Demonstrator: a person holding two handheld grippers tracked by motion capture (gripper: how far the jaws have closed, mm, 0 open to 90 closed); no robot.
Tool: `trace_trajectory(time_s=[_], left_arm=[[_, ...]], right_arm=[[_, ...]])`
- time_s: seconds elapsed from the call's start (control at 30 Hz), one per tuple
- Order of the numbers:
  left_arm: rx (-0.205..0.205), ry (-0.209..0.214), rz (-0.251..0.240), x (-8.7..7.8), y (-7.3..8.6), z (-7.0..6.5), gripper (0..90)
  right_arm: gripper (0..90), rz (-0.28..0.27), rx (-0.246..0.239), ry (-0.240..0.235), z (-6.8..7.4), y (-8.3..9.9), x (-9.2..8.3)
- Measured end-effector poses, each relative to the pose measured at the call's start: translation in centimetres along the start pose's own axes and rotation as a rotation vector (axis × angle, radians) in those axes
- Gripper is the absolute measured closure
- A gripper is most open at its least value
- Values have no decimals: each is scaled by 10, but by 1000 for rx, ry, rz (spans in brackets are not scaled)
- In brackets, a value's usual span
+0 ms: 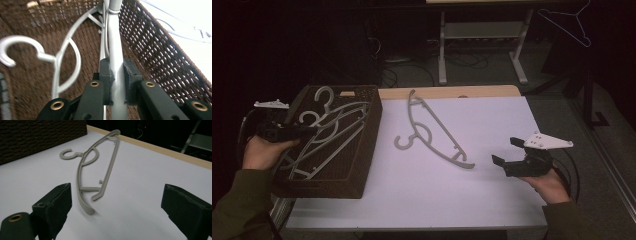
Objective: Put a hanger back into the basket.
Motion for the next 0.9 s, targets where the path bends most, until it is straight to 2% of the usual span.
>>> trace_trajectory(time_s=[0.3,0.43,0.57,0.6,0.67,0.73,0.9], left_arm=[[-11,12,8,19,8,16,790],[-54,28,-6,23,17,25,768],[-69,-23,17,25,27,34,612],[-75,-20,5,23,27,35,601],[-88,-41,-13,19,26,38,552],[-84,-56,-35,15,25,40,498],[-64,-61,-59,12,19,27,410]], right_arm=[[89,-3,6,4,-1,1,-2],[89,-4,6,5,-1,1,-3],[88,-2,6,3,-1,1,-2],[88,-1,4,3,0,1,-2],[87,0,2,4,0,1,-2],[87,-4,2,3,0,0,-2],[88,-6,2,4,1,-1,-3]])
Point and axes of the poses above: each handheld gripper's, and its own axes: x roughly forward along the jaws, y roughly out of its underside, z roughly to its left, the point moved 10 cm from there along x, roughly forward along the jaws, and after that the axes turned 11 degrees about z, right-handed, at the moved point
